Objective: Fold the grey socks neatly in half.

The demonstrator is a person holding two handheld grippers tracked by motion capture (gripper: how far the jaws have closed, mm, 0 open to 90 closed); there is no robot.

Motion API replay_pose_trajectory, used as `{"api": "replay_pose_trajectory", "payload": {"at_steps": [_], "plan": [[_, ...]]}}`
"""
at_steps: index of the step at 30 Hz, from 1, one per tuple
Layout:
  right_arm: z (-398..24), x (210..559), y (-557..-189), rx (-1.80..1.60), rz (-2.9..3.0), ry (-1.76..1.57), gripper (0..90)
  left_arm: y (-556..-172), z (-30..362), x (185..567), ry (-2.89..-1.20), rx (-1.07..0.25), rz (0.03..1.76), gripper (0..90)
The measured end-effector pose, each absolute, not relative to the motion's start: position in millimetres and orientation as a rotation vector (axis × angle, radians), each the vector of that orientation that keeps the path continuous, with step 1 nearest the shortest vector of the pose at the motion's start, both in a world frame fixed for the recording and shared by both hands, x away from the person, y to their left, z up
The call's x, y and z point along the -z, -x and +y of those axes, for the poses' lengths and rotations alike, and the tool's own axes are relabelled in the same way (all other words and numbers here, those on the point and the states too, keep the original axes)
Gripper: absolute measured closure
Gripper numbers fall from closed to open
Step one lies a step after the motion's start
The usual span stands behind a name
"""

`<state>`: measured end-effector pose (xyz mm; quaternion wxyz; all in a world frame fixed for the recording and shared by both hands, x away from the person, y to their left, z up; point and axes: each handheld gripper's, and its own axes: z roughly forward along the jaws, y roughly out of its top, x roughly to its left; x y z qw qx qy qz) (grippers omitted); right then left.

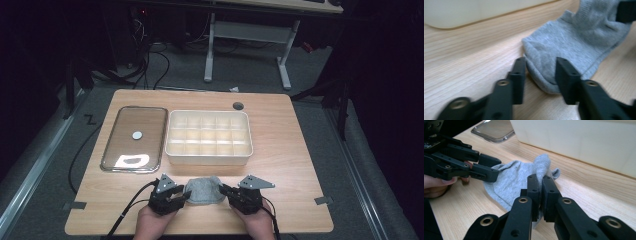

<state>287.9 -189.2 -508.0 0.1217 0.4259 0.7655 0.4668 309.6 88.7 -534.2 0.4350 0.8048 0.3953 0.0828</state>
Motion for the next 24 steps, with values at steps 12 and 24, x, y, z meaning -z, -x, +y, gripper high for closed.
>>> {"api": "replay_pose_trajectory", "payload": {"at_steps": [12,24], "plan": [[-171.8,494.5,-282.3,-1.152,2.224,-1.215,86.9,-309.6,89.9,534.6,-1.988,-0.2,0.962,85.5],[-133.6,487.9,-282.0,-1.072,2.225,-1.131,86.8,-308.4,92.8,534.4,-1.957,-0.188,0.962,84.4]]}}
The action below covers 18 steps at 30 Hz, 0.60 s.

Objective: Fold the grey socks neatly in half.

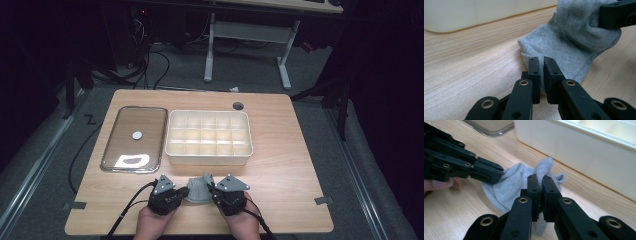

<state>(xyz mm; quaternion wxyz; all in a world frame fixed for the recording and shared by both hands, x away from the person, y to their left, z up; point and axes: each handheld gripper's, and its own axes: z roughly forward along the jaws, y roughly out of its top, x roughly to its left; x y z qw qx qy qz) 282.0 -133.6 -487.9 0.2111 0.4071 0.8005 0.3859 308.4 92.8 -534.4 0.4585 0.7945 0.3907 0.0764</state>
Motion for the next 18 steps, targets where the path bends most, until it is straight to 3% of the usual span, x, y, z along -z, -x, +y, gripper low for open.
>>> {"api": "replay_pose_trajectory", "payload": {"at_steps": [18], "plan": [[-92.0,512.2,-296.6,-1.052,2.369,-1.06,86.6,-308.0,92.6,534.6,-1.96,-0.172,0.946,83.7]]}}
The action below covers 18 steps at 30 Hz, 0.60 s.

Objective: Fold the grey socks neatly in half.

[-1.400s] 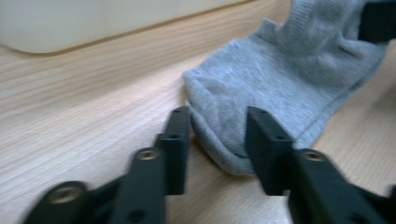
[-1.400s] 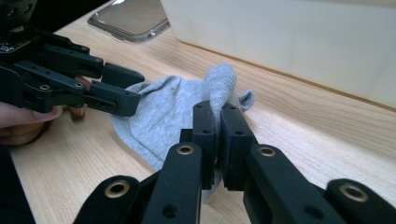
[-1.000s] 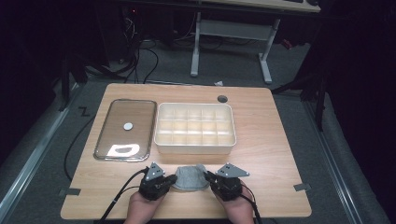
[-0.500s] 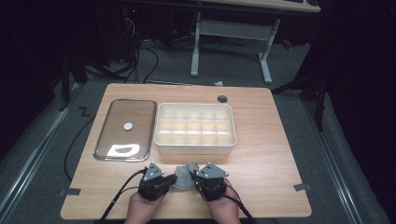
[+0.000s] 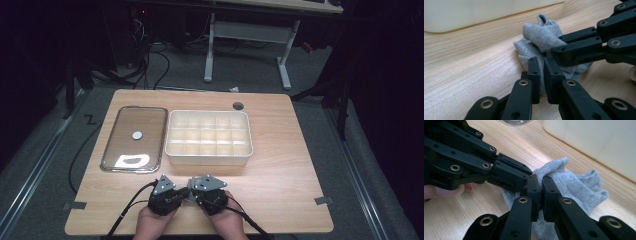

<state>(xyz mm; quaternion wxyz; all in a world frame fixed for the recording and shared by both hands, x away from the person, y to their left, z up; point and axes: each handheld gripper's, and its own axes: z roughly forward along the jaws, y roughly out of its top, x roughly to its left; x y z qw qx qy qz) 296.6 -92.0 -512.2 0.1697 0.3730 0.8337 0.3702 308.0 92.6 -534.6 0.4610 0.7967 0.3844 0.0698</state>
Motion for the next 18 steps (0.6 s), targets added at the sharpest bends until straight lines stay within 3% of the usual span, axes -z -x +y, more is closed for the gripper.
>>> {"api": "replay_pose_trajectory", "payload": {"at_steps": [11,18], "plan": [[-92.7,519.4,-298.3,-1.091,2.382,-1.078,86.4,-309.1,92.9,535.0,-1.966,-0.166,0.967,80.5],[-100.2,509.2,-295.8,-1.16,2.342,-1.1,78.5,-301.8,104.4,528.2,-1.909,-0.198,0.969,80.5]]}}
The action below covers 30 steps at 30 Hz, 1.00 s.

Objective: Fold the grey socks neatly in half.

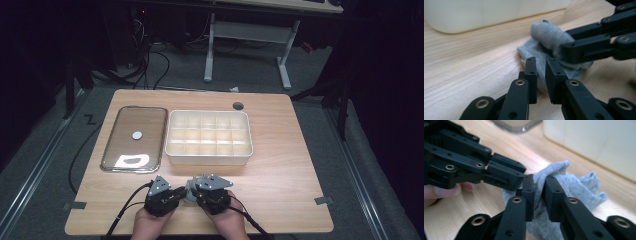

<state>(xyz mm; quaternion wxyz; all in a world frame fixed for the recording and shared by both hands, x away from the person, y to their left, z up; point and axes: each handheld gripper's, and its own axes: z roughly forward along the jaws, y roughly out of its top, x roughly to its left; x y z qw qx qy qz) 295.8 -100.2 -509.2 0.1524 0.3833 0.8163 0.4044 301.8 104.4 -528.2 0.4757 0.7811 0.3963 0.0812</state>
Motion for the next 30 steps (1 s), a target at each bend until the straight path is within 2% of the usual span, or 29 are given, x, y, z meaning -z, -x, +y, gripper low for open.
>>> {"api": "replay_pose_trajectory", "payload": {"at_steps": [5,9,14,21,24,27,28,30], "plan": [[-110.2,491.4,-288.2,-1.213,2.28,-1.099,72.2,-301.8,118.8,521.2,-1.889,-0.24,0.994,84.2],[-115.5,485.6,-284.6,-1.24,2.262,-1.096,71.5,-303.4,120.0,524.9,-1.951,-0.269,1.003,86.6],[-114.0,491.5,-287.8,-1.201,2.275,-1.109,71.1,-303.0,115.4,530.3,-2.008,-0.254,0.998,86.8],[-105.0,504.2,-283.0,-1.141,2.307,-1.11,66.0,-301.4,107.1,534.1,-2.038,-0.245,0.967,85.8],[-101.8,512.2,-285.0,-1.069,2.295,-1.123,70.2,-301.4,104.7,534.3,-2.047,-0.253,0.957,85.0],[-100.1,519.0,-289.7,-1.03,2.311,-1.141,85.5,-302.7,102.6,534.5,-2.052,-0.255,0.954,84.8],[-99.1,520.4,-291.0,-1.026,2.324,-1.136,88.1,-303.1,102.0,534.6,-2.054,-0.255,0.953,84.8],[-97.0,519.1,-292.3,-1.021,2.329,-1.135,88.9,-304.2,101.3,534.5,-2.056,-0.253,0.95,84.8]]}}
